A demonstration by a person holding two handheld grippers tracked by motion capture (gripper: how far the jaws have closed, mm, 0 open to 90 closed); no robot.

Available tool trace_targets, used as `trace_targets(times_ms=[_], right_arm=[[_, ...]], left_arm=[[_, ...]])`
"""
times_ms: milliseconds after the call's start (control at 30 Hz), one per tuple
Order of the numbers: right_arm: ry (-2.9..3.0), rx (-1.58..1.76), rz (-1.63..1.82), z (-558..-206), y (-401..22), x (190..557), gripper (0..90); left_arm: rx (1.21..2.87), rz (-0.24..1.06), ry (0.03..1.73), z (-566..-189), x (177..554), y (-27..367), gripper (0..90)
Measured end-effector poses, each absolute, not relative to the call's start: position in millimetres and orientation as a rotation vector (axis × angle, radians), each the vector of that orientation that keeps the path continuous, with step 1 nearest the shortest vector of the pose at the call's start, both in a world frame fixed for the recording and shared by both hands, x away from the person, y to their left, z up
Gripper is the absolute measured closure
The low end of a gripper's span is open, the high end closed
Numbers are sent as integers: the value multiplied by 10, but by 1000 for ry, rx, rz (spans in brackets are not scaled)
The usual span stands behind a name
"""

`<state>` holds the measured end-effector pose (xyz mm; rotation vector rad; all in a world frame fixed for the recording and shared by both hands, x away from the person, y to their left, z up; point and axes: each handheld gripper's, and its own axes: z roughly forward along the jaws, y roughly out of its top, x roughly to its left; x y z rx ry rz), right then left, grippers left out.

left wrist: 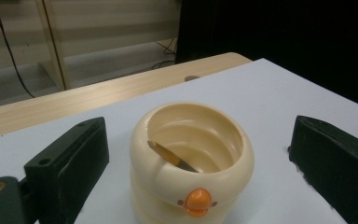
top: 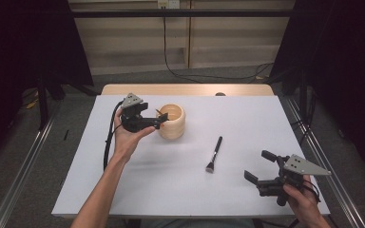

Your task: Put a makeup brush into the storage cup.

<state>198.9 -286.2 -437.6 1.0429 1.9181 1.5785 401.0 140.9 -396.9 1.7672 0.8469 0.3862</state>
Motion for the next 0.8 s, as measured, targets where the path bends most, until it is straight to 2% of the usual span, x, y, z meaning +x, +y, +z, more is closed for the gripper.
trace_targets(times_ms=[267,400,800], right_arm=[[1918,1047,1577,-4378,-2861,1990,2],[1916,1047,1578,-4377,-2863,1989,1],[1919,1048,1574,-4380,-2864,1991,1]], left_arm=[[1765,401,842,-3967,3916,1442,18],[1755,465,842,-3964,3828,1452,18],[1717,446,851,-3962,3652,1564,17]])
